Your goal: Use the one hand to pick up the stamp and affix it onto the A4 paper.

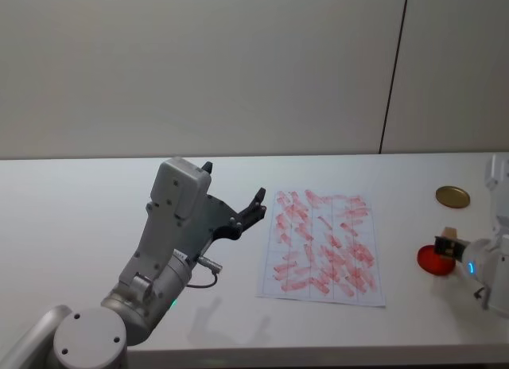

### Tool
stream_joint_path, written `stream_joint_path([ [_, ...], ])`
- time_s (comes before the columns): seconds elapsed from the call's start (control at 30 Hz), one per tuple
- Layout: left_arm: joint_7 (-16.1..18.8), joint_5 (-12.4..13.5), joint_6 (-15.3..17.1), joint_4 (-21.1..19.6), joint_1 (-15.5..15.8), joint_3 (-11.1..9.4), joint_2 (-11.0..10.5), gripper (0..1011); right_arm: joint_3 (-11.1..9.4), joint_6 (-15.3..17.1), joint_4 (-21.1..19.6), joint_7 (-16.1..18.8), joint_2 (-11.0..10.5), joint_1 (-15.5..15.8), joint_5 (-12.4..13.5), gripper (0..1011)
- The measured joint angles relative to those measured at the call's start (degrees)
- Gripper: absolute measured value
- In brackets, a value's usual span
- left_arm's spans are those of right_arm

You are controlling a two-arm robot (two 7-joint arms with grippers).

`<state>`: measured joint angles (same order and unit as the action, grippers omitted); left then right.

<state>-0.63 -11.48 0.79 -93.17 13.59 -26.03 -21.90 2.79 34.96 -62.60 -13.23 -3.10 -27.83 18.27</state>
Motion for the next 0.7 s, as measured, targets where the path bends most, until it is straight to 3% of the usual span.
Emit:
stream_joint_path([
  [0.27,0.0,0.0,0.0,0.0,0.0,0.0,0.0,993,0.5,-1.4,4.3,1.0,0.5,-2.0,-0.3,250],
  [0.7,0.0,0.0,0.0,0.0,0.0,0.0,0.0,993,0.8,-3.5,6.9,2.1,1.1,-3.3,-0.7,653],
])
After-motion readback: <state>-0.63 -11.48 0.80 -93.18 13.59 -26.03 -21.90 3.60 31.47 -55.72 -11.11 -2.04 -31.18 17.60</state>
